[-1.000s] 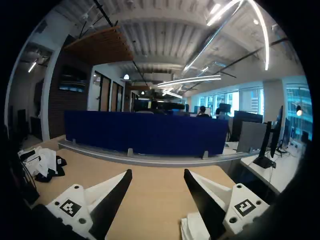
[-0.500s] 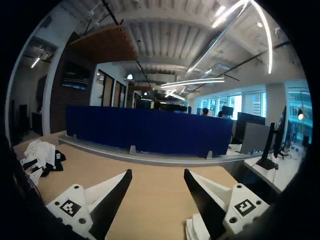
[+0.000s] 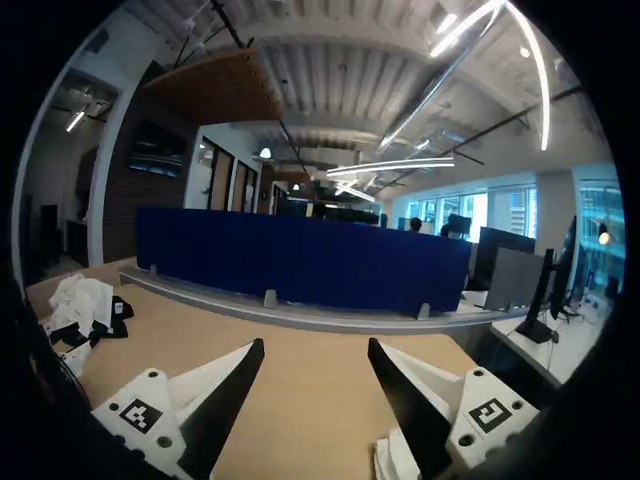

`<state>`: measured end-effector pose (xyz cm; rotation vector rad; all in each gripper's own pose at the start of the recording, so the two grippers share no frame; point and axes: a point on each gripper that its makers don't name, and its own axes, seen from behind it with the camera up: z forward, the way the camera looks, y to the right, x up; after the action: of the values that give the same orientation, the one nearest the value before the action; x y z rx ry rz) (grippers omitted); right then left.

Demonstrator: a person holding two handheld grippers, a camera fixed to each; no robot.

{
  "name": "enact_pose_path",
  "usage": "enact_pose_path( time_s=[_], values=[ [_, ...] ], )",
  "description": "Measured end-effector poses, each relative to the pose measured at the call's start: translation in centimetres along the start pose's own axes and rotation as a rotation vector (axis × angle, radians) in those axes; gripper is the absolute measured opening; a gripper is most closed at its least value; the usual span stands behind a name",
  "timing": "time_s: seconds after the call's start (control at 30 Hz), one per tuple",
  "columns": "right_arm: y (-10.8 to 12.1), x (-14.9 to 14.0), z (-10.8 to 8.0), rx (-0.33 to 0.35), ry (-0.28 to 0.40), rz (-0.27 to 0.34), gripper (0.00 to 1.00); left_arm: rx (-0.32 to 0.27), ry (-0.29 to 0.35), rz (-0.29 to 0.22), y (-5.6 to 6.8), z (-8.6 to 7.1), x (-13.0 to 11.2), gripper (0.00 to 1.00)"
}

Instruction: Fold towel

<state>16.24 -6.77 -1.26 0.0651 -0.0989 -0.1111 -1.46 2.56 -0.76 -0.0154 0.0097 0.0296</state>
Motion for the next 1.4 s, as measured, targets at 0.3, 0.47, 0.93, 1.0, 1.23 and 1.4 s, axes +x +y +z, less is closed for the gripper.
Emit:
enact_pose_path(
  time_s=[0.3,0.47,0.93,1.0,1.23,1.4],
  values=[
    [0.7,0.4,-0.5,-0.003,0.013,0.021,1.0,0.011,-0.005,-0.032,-0.6,0.1,-0.1,0.95],
    [1.2,0.5,-0.6,-0.001,0.021,0.023,1.0,0.006,-0.006,-0.032,-0.6,0.0,-0.2,0.95],
    [4.3,1.1,-0.5,-0.039,0.098,0.073,1.0,0.007,-0.006,-0.032,-0.6,-0.2,-0.3,0.95],
    [4.8,0.7,-0.3,-0.047,0.106,0.086,1.0,0.007,-0.006,-0.032,-0.6,-0.1,-0.2,0.95],
    [5.8,-2.0,0.2,-0.045,0.113,0.122,1.0,0.007,-0.006,-0.032,-0.7,-0.1,-0.2,0.95],
    [6.7,-5.5,0.5,-0.061,0.109,0.148,1.0,0.007,-0.006,-0.032,-0.8,-0.1,-0.2,0.95]
  ],
)
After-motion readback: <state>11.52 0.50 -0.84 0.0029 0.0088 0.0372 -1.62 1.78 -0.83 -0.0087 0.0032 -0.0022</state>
